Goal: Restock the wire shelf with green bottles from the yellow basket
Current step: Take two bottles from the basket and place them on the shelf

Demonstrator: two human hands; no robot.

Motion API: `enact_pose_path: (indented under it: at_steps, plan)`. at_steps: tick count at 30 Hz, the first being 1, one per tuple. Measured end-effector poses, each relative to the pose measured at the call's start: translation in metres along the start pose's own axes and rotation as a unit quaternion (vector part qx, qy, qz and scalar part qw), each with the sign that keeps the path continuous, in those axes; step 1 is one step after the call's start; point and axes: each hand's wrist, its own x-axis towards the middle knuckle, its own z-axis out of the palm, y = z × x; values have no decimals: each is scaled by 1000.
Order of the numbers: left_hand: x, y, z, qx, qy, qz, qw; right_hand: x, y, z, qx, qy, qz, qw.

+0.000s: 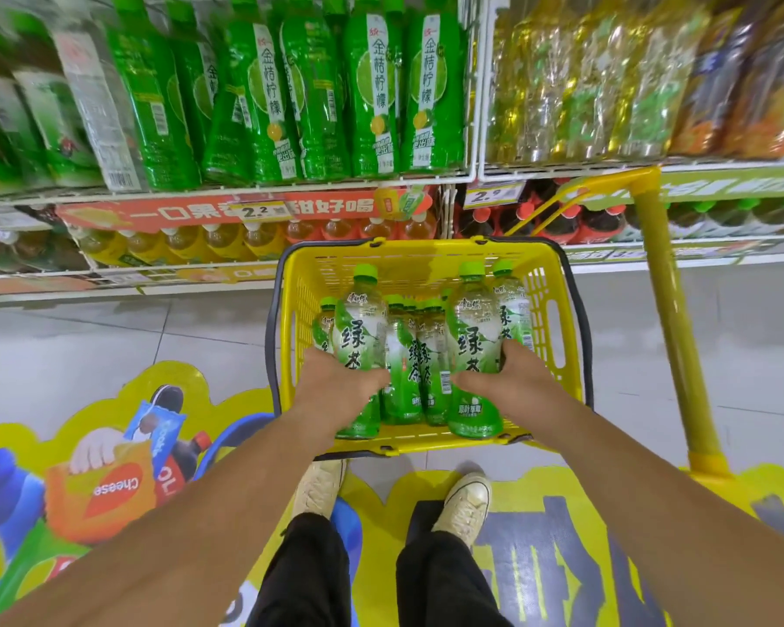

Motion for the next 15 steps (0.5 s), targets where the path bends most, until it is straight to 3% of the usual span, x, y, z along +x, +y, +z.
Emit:
enact_pose_path:
  at_steps: [9, 15]
  plan:
    - [-142, 40, -66, -25, 33, 152, 987, -131, -97, -46, 26, 6, -84, 996]
    - [-231, 68, -125, -107, 69, 227, 966, -215, -183, -65, 11, 17, -166, 986]
